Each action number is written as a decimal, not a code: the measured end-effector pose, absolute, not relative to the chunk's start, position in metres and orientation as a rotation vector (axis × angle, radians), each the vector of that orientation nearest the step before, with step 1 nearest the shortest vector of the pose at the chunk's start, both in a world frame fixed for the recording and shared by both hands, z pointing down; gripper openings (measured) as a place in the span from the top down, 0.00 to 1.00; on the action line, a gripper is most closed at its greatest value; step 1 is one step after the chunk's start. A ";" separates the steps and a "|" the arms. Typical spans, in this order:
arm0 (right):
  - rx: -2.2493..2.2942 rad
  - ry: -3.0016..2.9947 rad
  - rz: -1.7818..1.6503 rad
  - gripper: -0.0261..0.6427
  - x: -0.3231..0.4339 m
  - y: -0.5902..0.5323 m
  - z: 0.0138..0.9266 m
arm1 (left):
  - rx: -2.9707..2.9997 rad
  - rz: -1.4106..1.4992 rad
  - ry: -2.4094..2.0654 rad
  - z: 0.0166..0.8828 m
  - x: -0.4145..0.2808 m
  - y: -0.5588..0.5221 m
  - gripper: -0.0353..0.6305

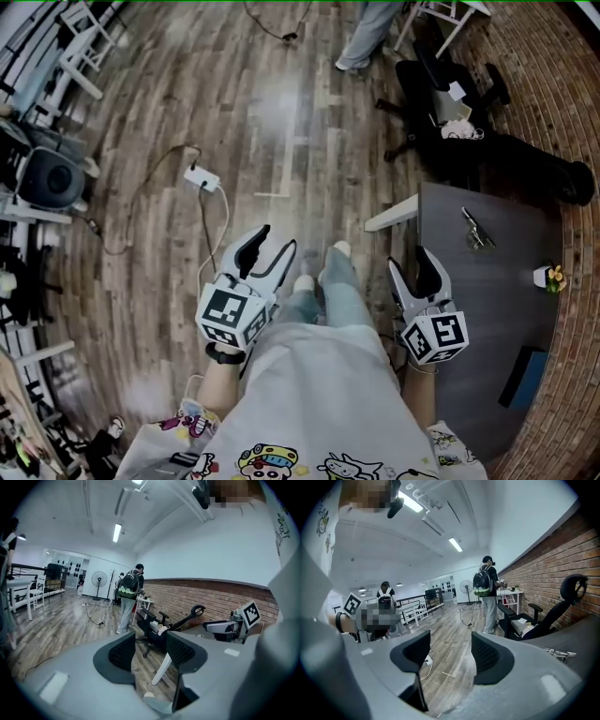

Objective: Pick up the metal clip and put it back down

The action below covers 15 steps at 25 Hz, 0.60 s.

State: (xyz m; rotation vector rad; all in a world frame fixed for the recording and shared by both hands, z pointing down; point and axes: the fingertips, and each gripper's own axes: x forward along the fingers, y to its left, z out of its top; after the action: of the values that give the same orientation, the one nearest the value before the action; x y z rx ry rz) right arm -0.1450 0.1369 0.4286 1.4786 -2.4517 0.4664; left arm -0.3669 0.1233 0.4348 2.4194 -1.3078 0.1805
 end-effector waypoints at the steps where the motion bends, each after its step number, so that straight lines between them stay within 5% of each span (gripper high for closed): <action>1: 1.483 -2.449 0.475 0.56 -0.143 0.132 0.430 | 2.417 0.184 -1.297 0.437 -0.364 0.118 0.62; 15: 1.603 -2.427 0.459 0.51 -0.088 -0.013 0.421 | 2.546 0.181 -1.205 0.414 -0.302 -0.044 0.59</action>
State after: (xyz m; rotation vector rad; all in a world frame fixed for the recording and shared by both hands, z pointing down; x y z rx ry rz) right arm -0.0876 -0.0130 0.4208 1.6030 -2.4269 0.4594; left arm -0.3024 -0.0442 0.4136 2.5459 -1.2046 0.1812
